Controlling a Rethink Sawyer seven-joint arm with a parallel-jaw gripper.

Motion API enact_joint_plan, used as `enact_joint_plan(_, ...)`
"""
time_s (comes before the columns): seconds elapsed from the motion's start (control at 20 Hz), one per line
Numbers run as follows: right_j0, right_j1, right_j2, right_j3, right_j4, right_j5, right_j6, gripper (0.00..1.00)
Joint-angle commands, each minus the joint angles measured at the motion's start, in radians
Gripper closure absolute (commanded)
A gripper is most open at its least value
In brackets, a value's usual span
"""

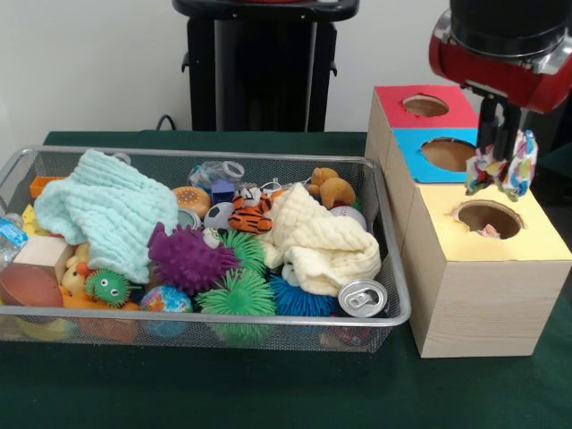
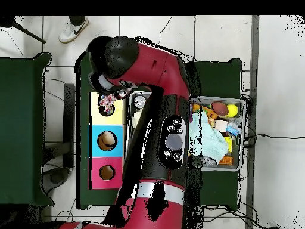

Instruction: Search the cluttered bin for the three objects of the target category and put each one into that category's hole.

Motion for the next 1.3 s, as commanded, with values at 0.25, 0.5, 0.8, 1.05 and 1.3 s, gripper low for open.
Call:
enact_joint_plan(0.25, -0.002, 0.019, 0.011, 0.141, 0.038, -0.103, 0.321, 1.0)
enact_joint_plan(0.5, -0.02, 0.001, 0.022, 0.176, 0.03, -0.124, 0.264, 1.0)
enact_joint_plan(0.8, -0.028, 0.013, 0.026, 0.161, 0.028, -0.126, 0.261, 1.0)
enact_joint_plan(1.05, -0.036, 0.02, 0.028, 0.15, 0.025, -0.122, 0.255, 1.0)
enact_joint_plan(1.3, -0.037, 0.031, 0.03, 0.134, 0.022, -0.115, 0.259, 1.0)
